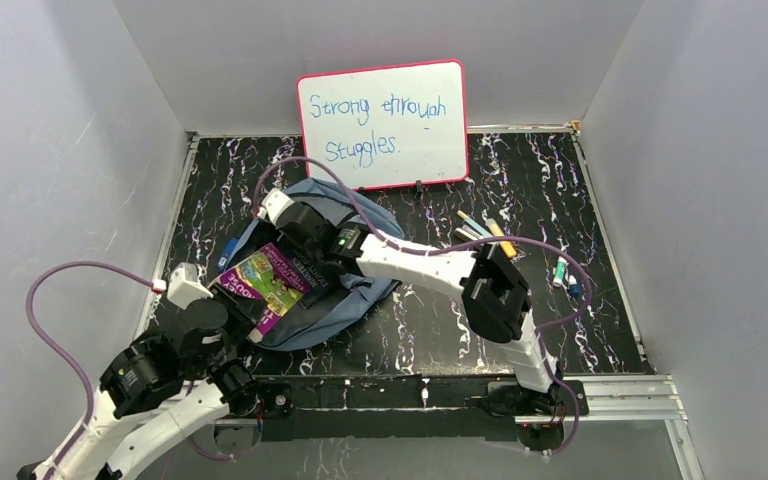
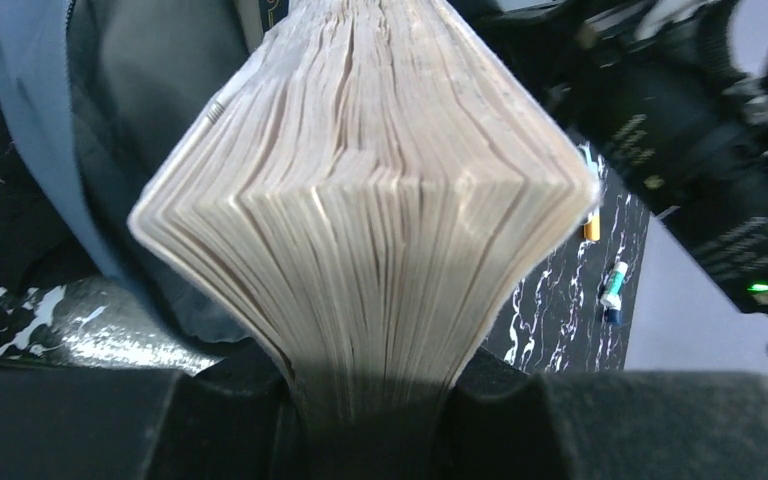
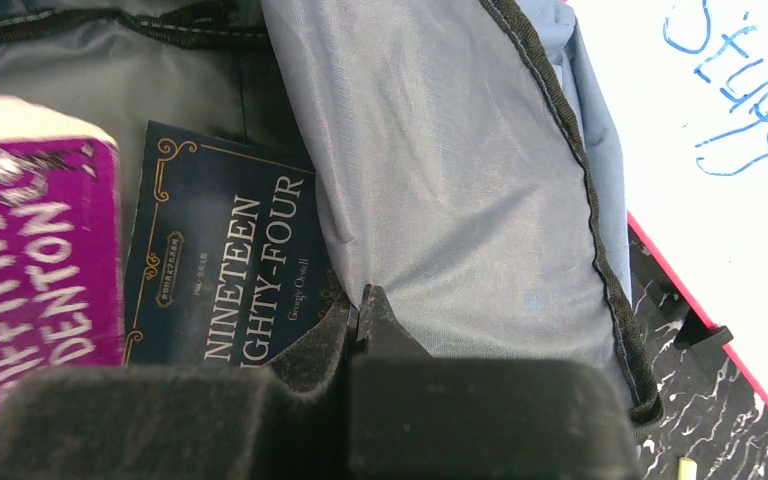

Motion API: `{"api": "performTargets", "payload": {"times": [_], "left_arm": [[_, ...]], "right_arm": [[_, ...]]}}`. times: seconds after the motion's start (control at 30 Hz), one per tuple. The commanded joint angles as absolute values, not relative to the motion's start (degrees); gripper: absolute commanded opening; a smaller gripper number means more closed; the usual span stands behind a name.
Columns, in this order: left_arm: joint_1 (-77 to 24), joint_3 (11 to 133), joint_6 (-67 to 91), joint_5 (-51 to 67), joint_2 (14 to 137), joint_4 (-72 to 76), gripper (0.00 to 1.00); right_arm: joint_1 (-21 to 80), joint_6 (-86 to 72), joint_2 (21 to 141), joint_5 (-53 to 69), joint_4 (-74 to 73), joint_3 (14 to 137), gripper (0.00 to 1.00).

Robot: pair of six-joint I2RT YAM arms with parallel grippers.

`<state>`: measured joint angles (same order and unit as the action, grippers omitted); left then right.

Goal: Pack the student bag
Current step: Place the book in the student bag.

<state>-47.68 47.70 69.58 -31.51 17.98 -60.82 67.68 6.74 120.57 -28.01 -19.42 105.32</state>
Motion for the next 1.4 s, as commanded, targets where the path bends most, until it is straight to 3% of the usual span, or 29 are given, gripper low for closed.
{"api": "performTargets", "payload": {"times": [0.0, 0.57, 1.37], "left_arm": [[-47.61, 43.58, 72.38, -34.76, 15.71, -50.44, 0.00], [-47.68, 31.34, 74.19, -37.85, 17.30, -33.83, 0.00], [-44.15, 26.05, 68.08, -28.28, 30.14, -14.90, 0.00]], "right_arm": [[66.42, 2.28, 114.77, -23.27, -16.68, 106.85, 0.00], [63.63, -1.54, 110.98, -18.04, -16.36, 104.19, 0.00], [62.51, -3.08, 107.32, -15.90, -16.36, 100.71, 0.00]]}}
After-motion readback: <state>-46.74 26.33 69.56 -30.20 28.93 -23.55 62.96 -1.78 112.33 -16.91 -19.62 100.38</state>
